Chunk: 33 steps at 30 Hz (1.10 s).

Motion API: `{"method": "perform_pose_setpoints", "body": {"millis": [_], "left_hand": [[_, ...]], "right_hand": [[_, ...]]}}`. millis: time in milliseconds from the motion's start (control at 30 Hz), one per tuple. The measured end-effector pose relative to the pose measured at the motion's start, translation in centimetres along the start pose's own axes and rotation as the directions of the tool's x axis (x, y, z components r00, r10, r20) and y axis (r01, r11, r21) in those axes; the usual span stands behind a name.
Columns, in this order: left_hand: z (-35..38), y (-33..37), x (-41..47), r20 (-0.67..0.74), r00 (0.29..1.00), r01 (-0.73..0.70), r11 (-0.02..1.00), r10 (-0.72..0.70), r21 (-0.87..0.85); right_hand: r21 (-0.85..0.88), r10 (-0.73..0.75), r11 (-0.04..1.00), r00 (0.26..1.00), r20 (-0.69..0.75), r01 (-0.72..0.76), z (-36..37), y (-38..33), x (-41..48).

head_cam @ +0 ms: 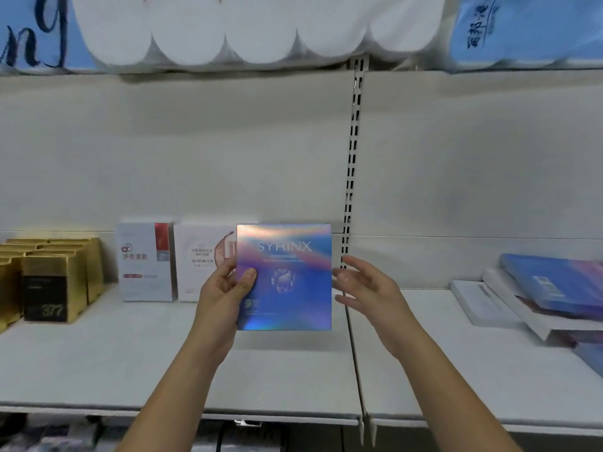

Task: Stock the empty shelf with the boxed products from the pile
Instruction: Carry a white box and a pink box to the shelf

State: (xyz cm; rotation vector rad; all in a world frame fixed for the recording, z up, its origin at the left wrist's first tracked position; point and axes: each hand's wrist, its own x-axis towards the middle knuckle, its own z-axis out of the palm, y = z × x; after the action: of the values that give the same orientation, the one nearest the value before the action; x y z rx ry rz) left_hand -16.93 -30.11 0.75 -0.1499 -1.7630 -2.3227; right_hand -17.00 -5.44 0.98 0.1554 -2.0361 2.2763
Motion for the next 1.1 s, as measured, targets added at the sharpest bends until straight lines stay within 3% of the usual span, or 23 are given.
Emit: {"method": "perform_pose_setpoints", "body": {"millis": [100, 333, 667, 900, 1100], "left_hand": [[1.9, -0.8, 0.8, 0.005, 1.000, -0.010, 1.000, 0.010, 0.024], [3.9, -2.7, 2.8, 0.017, 0.999, -0.032, 0.994, 0.030, 0.103], [4.4, -6.6, 6.0, -0.087, 0.995, 0.054, 0.981, -0.038, 0.186], [5.2, -7.6, 7.8, -0.211, 0.977, 0.041, 0.969, 0.011, 0.243], [5.5, -7.9, 8.3, -0.215, 0.977, 0.070, 0.950, -0.004, 0.304]], "right_hand": [[-0.086, -0.018, 0.996, 0.998, 0.055, 0.023, 0.6, 0.6, 0.4], [-0.104, 0.000, 0.995, 0.997, -0.079, -0.008, 0.1, 2.1, 3.3], [-0.117, 0.016, 0.992, 0.986, -0.166, -0.036, -0.1, 4.4, 6.1], [-0.127, -0.038, 0.992, 0.970, -0.240, 0.007, 1.1, 6.1, 8.0], [-0.172, -0.050, 0.985, 0.958, -0.283, 0.000, 1.3, 5.9, 8.9]]}}
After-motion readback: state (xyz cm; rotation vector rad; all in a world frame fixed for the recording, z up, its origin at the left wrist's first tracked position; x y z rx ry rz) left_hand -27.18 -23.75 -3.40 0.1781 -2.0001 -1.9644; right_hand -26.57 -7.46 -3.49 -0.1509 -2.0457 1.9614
